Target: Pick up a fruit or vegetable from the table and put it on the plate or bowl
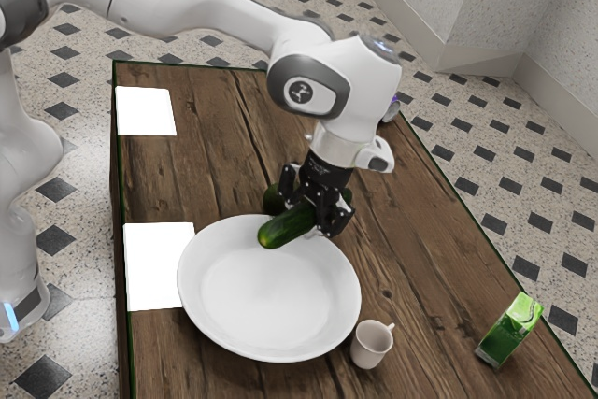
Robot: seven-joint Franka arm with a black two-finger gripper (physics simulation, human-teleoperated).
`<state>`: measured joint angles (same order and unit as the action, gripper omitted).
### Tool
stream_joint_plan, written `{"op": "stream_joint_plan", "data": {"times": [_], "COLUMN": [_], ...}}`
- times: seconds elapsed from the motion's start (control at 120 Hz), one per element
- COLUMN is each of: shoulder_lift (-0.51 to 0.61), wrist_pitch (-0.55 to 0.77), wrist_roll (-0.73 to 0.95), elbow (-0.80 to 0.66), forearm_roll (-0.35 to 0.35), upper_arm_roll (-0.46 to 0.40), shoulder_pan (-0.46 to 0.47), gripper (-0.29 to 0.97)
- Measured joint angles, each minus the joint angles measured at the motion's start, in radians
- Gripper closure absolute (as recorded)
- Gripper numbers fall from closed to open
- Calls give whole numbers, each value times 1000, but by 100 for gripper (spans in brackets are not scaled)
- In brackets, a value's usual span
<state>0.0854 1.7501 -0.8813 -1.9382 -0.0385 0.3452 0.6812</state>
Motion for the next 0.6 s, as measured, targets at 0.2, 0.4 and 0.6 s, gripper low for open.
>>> {"op": "stream_joint_plan", "data": {"times": [0.2,0.4,0.6], "shoulder_lift": [-13,-32,-37], "wrist_pitch": [3,9,21], "wrist_roll": [-15,-24,-29], "elbow": [7,27,39], "forearm_roll": [3,7,18], "upper_arm_roll": [-7,-24,-23], "shoulder_pan": [51,76,105], "gripper": [49,36,9]}}
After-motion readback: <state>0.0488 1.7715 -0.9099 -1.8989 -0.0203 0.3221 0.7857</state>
